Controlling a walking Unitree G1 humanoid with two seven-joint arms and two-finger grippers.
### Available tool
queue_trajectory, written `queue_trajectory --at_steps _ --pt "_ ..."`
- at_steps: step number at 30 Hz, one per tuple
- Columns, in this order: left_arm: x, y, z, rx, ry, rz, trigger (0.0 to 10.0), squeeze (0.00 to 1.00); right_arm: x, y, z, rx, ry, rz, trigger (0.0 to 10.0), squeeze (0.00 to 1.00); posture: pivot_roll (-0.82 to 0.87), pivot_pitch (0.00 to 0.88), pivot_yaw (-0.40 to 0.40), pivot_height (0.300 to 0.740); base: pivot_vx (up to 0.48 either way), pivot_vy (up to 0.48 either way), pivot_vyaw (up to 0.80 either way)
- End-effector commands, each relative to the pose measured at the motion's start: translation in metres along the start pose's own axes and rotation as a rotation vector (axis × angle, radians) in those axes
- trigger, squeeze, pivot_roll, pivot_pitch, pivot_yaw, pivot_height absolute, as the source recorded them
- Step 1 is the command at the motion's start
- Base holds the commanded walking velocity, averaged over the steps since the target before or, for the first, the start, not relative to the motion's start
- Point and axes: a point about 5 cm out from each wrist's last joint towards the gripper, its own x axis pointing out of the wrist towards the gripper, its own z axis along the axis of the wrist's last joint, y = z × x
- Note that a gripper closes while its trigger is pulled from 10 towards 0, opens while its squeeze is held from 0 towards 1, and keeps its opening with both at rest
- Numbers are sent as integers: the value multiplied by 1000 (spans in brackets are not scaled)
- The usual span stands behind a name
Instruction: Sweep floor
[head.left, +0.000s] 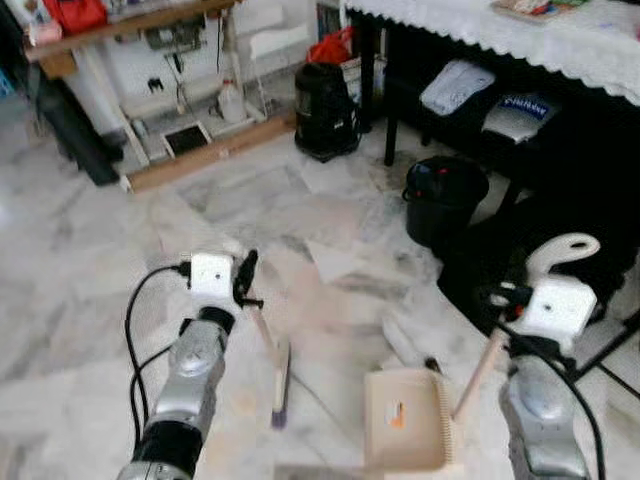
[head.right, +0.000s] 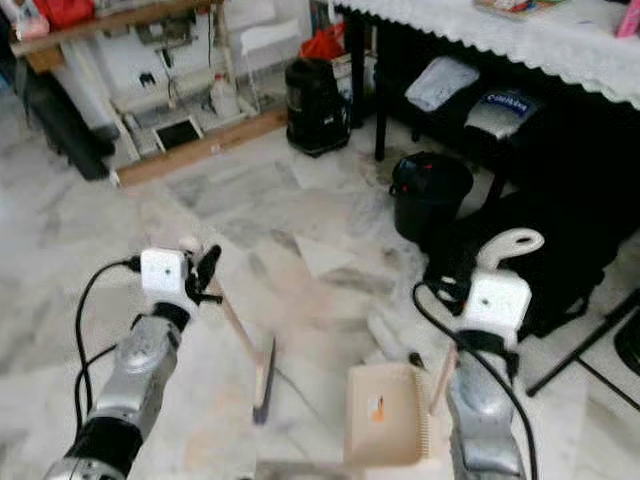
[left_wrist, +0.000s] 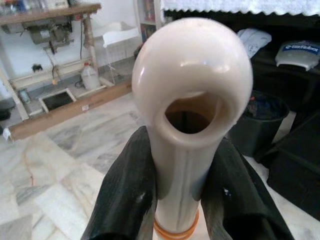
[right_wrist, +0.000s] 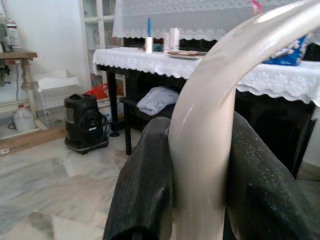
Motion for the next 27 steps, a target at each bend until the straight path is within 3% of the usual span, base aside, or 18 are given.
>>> queue_trajectory --at_steps 1,27 --pt "1 2 6 16 -34 5 10000 0 2 -2 7 0 -36 -9 10000 0 -84 81 99 740 0 -262 619" --pt "2 3 6 16 -34 8 10000 0 2 -2 7 4 -34 -15 10000 0 -85 81 97 740 0 -258 104"
